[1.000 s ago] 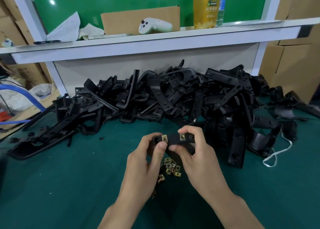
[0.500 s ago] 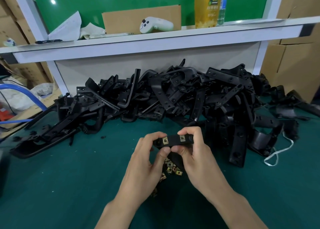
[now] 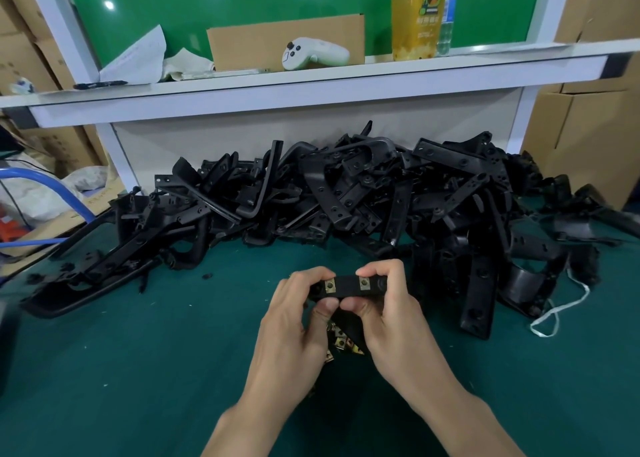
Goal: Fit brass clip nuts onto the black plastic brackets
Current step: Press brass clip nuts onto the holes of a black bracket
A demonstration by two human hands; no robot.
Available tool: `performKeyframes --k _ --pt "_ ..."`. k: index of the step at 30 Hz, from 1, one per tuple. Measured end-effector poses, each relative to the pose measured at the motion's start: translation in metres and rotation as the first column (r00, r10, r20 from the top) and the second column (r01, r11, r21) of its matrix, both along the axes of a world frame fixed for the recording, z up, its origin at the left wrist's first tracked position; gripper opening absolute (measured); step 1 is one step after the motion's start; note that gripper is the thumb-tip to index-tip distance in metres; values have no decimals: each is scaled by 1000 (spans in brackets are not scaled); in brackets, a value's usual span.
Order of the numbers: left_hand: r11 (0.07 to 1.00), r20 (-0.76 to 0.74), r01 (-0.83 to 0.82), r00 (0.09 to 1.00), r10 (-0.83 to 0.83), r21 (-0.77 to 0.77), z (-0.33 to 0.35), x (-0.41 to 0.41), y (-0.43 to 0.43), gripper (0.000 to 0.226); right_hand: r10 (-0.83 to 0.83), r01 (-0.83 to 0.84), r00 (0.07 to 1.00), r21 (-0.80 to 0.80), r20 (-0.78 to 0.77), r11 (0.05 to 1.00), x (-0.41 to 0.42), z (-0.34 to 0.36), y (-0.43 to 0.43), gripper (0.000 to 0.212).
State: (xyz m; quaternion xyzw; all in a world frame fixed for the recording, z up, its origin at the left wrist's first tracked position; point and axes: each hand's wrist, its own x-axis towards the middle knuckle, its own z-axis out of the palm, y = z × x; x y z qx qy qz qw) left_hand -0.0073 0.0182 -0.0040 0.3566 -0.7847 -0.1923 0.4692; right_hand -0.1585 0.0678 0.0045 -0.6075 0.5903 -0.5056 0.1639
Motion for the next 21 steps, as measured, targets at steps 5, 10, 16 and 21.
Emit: performKeyframes --k 5,10,16,21 --pt "999 10 5 1000 -5 32 -2 1 0 21 -2 2 1000 -2 11 1000 -1 0 -1 45" --pt "998 23 -2 1000 1 60 -3 1 -1 23 -18 18 1000 3 6 1000 -2 0 -2 44" --pt "996 16 -11 1000 9 90 -1 2 0 22 -24 24 999 0 -29 1000 0 3 -1 41" --pt "997 19 -23 1000 21 71 1 0 4 31 -22 22 1000 -8 -1 1000 0 3 0 34"
